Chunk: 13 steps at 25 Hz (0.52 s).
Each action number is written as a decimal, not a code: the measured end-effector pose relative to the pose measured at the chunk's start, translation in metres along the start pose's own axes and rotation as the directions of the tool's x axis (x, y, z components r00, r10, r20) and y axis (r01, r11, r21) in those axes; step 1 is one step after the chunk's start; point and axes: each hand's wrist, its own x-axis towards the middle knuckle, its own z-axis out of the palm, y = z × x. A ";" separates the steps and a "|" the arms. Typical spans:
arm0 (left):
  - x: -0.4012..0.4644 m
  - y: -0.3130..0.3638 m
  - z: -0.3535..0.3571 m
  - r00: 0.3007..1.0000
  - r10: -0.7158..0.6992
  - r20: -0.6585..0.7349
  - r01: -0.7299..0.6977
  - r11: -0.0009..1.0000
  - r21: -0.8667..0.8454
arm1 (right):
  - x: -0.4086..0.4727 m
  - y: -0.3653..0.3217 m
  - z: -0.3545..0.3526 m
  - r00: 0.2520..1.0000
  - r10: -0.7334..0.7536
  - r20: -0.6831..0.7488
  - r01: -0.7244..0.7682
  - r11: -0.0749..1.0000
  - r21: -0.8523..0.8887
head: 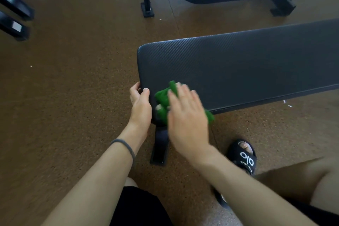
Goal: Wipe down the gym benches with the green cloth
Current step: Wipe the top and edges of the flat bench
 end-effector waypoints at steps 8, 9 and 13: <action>-0.020 0.004 -0.011 0.979 -0.026 0.204 0.080 0.962 -0.260 | -0.007 0.015 -0.004 0.963 -0.246 0.109 0.250 0.968 -0.019; -0.026 0.000 -0.010 0.981 -0.032 0.194 0.086 0.957 -0.277 | -0.010 0.015 -0.005 0.962 -0.244 0.120 0.248 0.969 -0.019; -0.038 -0.018 -0.008 0.987 -0.074 0.141 0.121 0.926 -0.358 | 0.035 -0.011 0.003 0.916 -0.334 0.220 0.352 0.935 -0.047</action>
